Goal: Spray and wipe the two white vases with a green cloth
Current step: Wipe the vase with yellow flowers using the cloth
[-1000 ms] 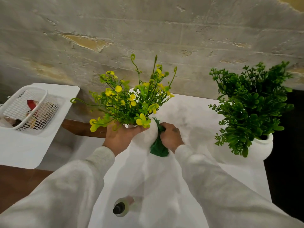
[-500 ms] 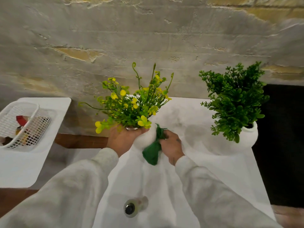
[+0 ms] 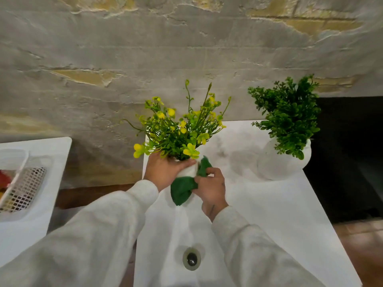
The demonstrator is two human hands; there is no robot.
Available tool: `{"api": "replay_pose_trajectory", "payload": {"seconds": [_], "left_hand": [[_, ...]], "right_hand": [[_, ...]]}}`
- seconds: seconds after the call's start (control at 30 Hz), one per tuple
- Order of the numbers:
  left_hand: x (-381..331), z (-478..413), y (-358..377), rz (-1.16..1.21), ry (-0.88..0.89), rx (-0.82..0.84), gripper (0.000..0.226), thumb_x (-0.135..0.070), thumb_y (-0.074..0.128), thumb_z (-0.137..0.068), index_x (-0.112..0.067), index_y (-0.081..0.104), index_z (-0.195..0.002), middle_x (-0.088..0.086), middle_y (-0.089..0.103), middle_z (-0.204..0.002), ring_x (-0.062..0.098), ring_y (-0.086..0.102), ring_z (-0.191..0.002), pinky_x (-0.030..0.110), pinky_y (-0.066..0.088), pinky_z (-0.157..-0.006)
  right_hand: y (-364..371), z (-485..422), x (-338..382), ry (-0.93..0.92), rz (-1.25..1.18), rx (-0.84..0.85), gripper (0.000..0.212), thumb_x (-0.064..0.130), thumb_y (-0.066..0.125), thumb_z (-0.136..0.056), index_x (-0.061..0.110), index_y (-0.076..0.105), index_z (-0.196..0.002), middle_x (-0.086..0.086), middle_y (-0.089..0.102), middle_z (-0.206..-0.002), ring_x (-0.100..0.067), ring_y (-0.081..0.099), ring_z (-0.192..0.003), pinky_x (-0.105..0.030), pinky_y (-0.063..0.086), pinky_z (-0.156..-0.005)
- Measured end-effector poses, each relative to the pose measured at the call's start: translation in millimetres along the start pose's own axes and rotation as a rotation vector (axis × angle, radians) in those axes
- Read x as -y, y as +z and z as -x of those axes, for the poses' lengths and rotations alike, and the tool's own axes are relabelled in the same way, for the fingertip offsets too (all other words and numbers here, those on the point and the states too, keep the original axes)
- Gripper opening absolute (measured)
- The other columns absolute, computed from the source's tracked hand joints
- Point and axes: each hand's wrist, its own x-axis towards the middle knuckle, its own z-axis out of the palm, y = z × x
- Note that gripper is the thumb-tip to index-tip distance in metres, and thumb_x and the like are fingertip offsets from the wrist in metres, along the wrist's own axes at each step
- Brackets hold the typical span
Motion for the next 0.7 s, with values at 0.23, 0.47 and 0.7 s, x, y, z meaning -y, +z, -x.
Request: {"api": "replay_pose_trajectory", "payload": {"seconds": [0.23, 0.47, 0.7], "left_hand": [[7, -7, -4, -0.022, 0.033, 0.012, 0.044, -0.059, 0.065, -0.078, -0.023, 0.072, -0.101, 0.003, 0.070, -0.109, 0.017, 0.054, -0.116, 0.012, 0.024, -0.072], [10, -11, -5, 0.027, 0.056, 0.039, 0.040, -0.050, 0.073, -0.077, -0.017, 0.071, -0.098, 0.004, 0.071, -0.108, 0.019, 0.058, -0.114, 0.025, 0.040, -0.096], [7, -8, -9, 0.057, 0.046, 0.065, 0.059, -0.069, 0.067, -0.061, -0.021, 0.072, -0.094, 0.001, 0.072, -0.105, 0.017, 0.059, -0.114, 0.031, 0.042, -0.099]], "right_hand": [[4, 6, -7, 0.255, -0.284, 0.063, 0.044, -0.015, 0.047, -0.082, 0.003, 0.050, -0.122, -0.022, 0.059, -0.121, -0.037, 0.063, -0.103, -0.041, 0.061, -0.069], [14, 5, -13, 0.282, -0.417, 0.074, 0.050, -0.021, 0.045, -0.078, -0.006, 0.051, -0.125, -0.026, 0.062, -0.123, -0.042, 0.064, -0.108, -0.043, 0.063, -0.068], [21, 1, -31, 0.288, -0.326, -0.001, 0.052, -0.021, 0.042, -0.074, -0.001, 0.053, -0.121, -0.025, 0.060, -0.123, -0.042, 0.062, -0.107, -0.042, 0.062, -0.064]]}}
